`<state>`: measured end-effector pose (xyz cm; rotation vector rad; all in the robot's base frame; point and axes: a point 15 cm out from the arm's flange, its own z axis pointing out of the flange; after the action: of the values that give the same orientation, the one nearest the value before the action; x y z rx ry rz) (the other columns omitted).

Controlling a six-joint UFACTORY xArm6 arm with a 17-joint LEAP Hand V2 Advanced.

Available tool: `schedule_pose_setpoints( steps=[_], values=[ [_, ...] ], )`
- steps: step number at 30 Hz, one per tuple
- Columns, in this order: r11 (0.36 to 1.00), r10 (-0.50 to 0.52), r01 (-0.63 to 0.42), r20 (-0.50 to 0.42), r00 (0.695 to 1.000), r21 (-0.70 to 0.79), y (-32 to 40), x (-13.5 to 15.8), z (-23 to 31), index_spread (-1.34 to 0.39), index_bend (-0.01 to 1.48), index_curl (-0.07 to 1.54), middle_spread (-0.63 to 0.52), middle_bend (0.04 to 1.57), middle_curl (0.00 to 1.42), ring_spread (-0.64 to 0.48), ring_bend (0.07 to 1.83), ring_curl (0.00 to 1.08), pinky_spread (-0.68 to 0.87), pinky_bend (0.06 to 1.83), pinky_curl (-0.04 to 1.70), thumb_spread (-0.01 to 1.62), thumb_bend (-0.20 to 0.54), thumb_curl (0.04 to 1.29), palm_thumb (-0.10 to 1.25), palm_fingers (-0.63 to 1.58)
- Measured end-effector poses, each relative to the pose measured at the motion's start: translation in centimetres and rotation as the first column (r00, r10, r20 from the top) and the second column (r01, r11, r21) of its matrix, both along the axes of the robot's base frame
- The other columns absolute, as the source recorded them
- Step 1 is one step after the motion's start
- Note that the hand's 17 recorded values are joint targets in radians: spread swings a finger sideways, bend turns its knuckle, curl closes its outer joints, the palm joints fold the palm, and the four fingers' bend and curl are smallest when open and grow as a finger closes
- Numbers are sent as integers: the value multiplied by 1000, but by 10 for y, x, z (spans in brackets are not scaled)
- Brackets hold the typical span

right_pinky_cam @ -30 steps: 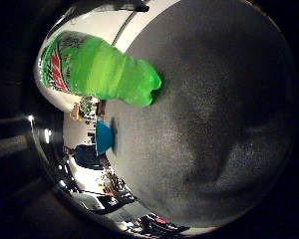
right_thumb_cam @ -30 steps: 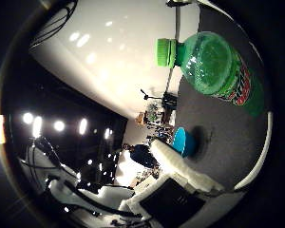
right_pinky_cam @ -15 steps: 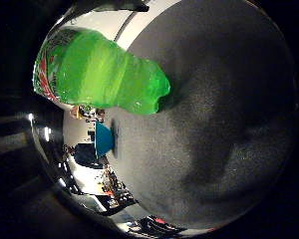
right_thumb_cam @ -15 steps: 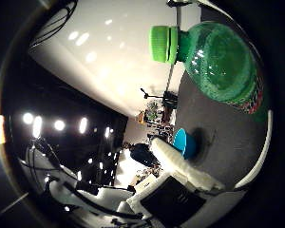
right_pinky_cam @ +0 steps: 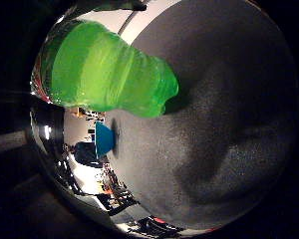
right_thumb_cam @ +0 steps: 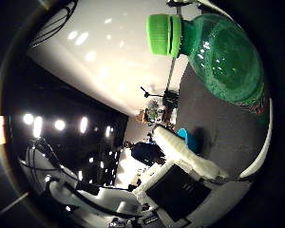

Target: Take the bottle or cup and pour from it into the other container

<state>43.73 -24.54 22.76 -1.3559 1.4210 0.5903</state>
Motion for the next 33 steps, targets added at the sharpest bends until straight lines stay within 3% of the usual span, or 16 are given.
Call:
schedule_pose_setpoints(
  steps=[7,13,17,21,25,33],
  values=[
    [1000,7,-7,-9,1000,6,3,1,-4,-222,179,309,-28,347,366,19,635,231,355,940,-13,975,-23,344,664,379],
    [1000,16,-16,-12,1000,4,6,1,-6,-235,207,346,-76,420,388,-32,778,241,222,911,-22,972,-23,358,695,553],
    [1000,18,-18,-12,1000,4,6,2,-6,-269,212,378,-130,540,431,-96,909,268,66,915,-20,974,-22,370,720,763],
    [1000,19,-19,-11,1000,8,6,1,-5,-320,232,433,-177,639,490,-160,1002,320,-229,1102,19,973,-23,383,743,1124],
    [1000,19,-19,-11,1000,8,7,1,-5,-347,420,567,-168,853,587,-166,1097,400,-384,1214,118,961,-19,407,788,1287],
    [1000,24,-24,-17,1000,10,9,3,-6,-280,914,794,-116,1193,691,-183,1294,530,-246,1471,334,911,-11,490,917,1248]
  ],
)
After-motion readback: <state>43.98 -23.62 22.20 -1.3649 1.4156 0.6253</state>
